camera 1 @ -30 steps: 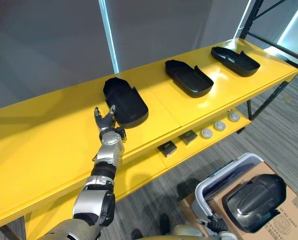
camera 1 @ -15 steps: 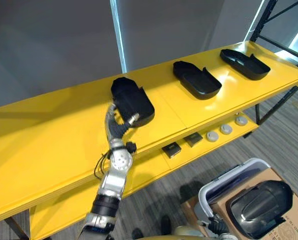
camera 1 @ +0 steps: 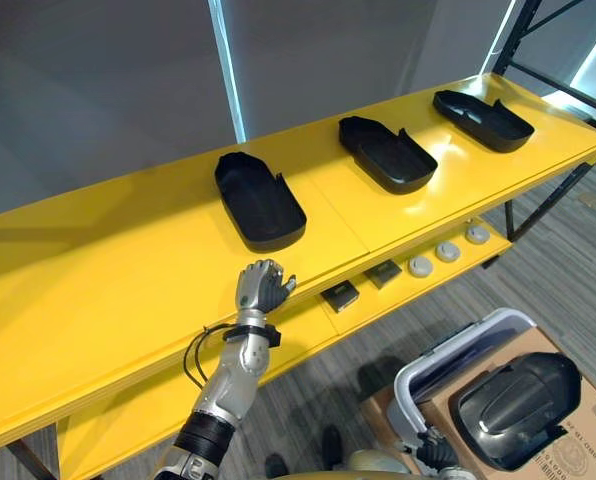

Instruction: Walk over and take plastic housings, then place them on the shelf

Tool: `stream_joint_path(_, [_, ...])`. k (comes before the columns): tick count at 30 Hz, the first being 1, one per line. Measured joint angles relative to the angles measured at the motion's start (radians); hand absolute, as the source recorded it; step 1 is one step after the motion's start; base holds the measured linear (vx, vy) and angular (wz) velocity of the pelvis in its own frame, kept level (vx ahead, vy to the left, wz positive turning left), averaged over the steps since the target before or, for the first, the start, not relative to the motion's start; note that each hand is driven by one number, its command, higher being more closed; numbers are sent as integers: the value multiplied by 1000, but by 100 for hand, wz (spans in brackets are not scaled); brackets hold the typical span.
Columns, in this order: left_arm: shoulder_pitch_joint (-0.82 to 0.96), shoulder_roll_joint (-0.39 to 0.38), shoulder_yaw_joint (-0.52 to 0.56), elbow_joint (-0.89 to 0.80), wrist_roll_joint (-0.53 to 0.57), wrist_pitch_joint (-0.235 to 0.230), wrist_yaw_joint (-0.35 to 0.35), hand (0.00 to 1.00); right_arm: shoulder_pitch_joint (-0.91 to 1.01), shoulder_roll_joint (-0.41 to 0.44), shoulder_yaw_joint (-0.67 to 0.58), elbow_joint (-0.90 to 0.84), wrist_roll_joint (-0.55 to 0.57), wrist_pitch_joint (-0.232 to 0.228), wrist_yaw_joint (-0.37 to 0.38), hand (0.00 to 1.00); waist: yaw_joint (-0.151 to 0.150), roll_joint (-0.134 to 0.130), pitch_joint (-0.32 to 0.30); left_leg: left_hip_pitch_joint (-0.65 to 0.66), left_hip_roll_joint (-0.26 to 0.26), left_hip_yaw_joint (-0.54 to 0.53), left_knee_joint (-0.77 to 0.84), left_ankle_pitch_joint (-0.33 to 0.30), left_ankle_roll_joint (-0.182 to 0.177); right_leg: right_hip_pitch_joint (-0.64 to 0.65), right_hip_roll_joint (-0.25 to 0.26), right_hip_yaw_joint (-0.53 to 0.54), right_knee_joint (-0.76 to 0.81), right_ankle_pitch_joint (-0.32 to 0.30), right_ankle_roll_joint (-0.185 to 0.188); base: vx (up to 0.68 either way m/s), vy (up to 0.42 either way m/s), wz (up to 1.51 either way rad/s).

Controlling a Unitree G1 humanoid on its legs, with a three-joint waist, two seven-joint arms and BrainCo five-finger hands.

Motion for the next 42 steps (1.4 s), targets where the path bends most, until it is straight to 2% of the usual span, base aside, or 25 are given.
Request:
stream_joint_path(3, [-29, 1, 1, 19, -1, 4, 0, 100, -3, 0, 0, 0, 0, -3, -1, 0, -6, 0, 0, -9, 0, 5, 1, 2, 4, -11, 0, 5, 0, 5, -6, -2, 8, -6])
stream_joint_path(6, [-58, 1, 10, 44, -10, 10, 2, 100, -15, 0, 0, 0, 0, -3, -2, 0, -25, 3, 2, -13, 0, 12, 1, 2, 3, -17, 1, 10, 0, 6, -7, -6, 11, -5])
stream_joint_path(18, [-169, 0, 57, 66, -86, 33, 25, 100, -43, 4, -7, -14, 2, -12, -22, 0, -33, 11, 31, -57, 1, 31, 5, 0, -1, -69, 2, 26, 6, 14, -9, -13, 6, -5])
stream_joint_path(21, [-169, -2, 58, 66, -90, 31, 25, 100, -43, 5, -8, -22, 2, -11, -23, 0, -46, 13, 32, -56, 1, 32, 5, 0, -1, -69, 2, 26, 7, 14, -9, 0, 0, 0])
stream_joint_path(32, [-181, -3, 87, 61, -100, 33, 28, 100, -48, 5, -10, -40, 2, -12, -23, 0, -46, 18, 51, -61, 1, 41, 0, -1, -2, -80, 2, 31, 18, 11, -5, -10, 2, -2])
stream_joint_path(37, [-166, -15, 83, 0, -105, 30, 30, 100, -49, 7, -13, -40, 3, -12, -25, 0, -43, 16, 57, -60, 0, 31, 0, 0, -1, -80, 0, 24, 22, 10, -3, 4, 11, 4])
stream_joint_path(39, [-158, -21, 66, -73, -119, 26, 30, 100, -48, 14, -34, -37, 3, -10, -25, 0, -38, 16, 57, -56, -1, 24, 0, 3, 4, -73, -1, 19, 23, 6, 2, 22, 17, 8])
stream_joint_path(42, [-127, -19, 52, -191, -122, -8, 30, 100, -48, 13, -38, -27, 4, -8, -26, 0, -34, 17, 57, -38, -1, 18, 4, 3, 4, -51, -2, 14, 23, 2, 7, 24, 21, 7])
